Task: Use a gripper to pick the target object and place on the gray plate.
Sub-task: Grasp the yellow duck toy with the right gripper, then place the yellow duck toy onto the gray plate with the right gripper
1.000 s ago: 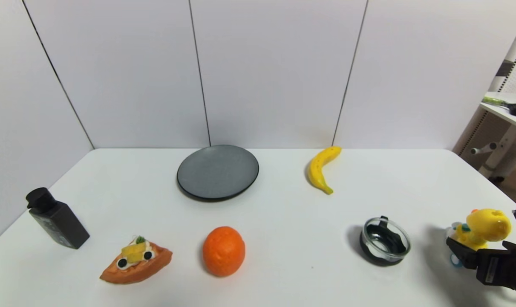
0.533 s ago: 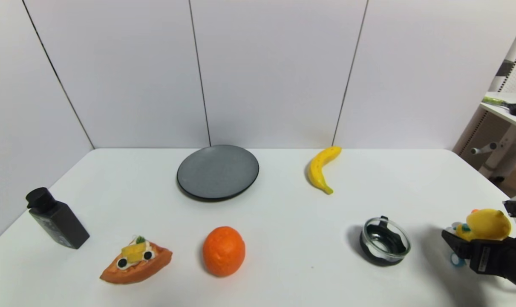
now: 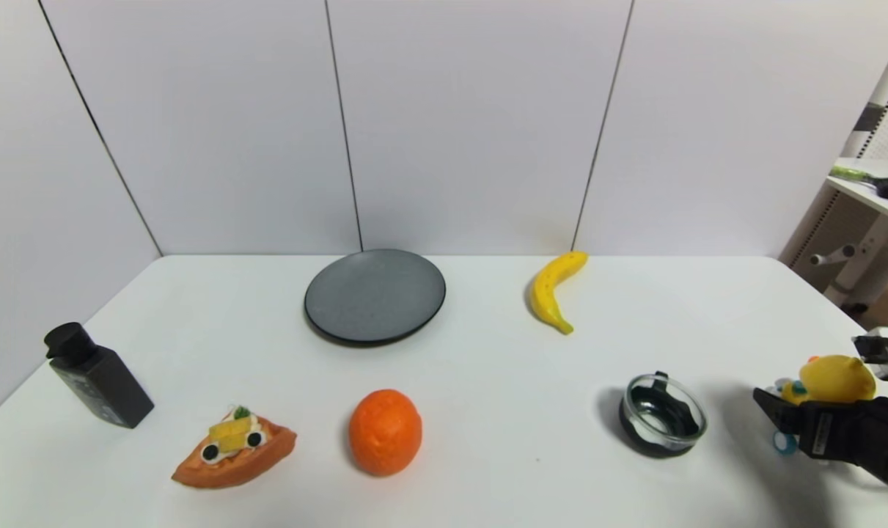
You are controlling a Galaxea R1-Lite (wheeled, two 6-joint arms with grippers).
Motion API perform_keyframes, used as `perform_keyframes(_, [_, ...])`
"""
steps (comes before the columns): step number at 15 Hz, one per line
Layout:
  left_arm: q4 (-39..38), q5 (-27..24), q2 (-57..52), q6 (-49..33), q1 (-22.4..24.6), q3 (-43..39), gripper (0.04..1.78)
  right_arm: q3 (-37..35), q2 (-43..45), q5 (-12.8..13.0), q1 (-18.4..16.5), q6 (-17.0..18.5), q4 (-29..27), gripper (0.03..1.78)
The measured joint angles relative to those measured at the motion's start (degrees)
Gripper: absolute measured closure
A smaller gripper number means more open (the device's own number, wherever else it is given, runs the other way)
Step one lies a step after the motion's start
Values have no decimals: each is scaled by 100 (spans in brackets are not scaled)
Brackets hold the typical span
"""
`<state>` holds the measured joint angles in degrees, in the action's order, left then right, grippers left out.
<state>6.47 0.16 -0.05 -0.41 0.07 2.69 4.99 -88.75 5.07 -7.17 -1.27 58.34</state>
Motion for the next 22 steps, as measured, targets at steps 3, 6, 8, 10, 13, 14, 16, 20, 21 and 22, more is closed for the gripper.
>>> perform_keyframes(3, [-2, 2, 0, 0, 0, 0, 13, 68, -94, -6, 4, -2, 9, 31])
perform_keyframes(6, [0, 5, 0, 1, 0, 0, 13, 102, -130, -11, 6, -2, 56, 76])
perform_keyframes(8, [-2, 0, 0, 0, 0, 0, 13, 121, -149, -11, 4, 0, 160, 93])
perform_keyframes(10, [0, 2, 0, 0, 0, 0, 13, 123, -160, -9, 4, -5, 177, 98])
perform_keyframes(13, [0, 5, 0, 0, 0, 0, 13, 96, -144, -9, 9, -29, 182, 98])
perform_keyframes(14, [0, 0, 0, 1, 0, 0, 13, 88, -135, -11, 10, -33, 183, 98])
perform_keyframes(16, [-2, 0, 0, 1, 0, 0, 13, 72, -108, -11, 12, -33, 182, 98])
perform_keyframes(20, [0, 2, 0, -2, 0, -5, 13, 129, 104, -48, 52, 4, 288, 98])
perform_keyframes(21, [0, 0, 0, 0, 0, -5, 13, 135, 199, -191, 69, 11, 428, 98])
perform_keyframes(22, [-2, 2, 0, 0, 0, -2, 13, 135, 286, -393, 76, 20, 601, 98])
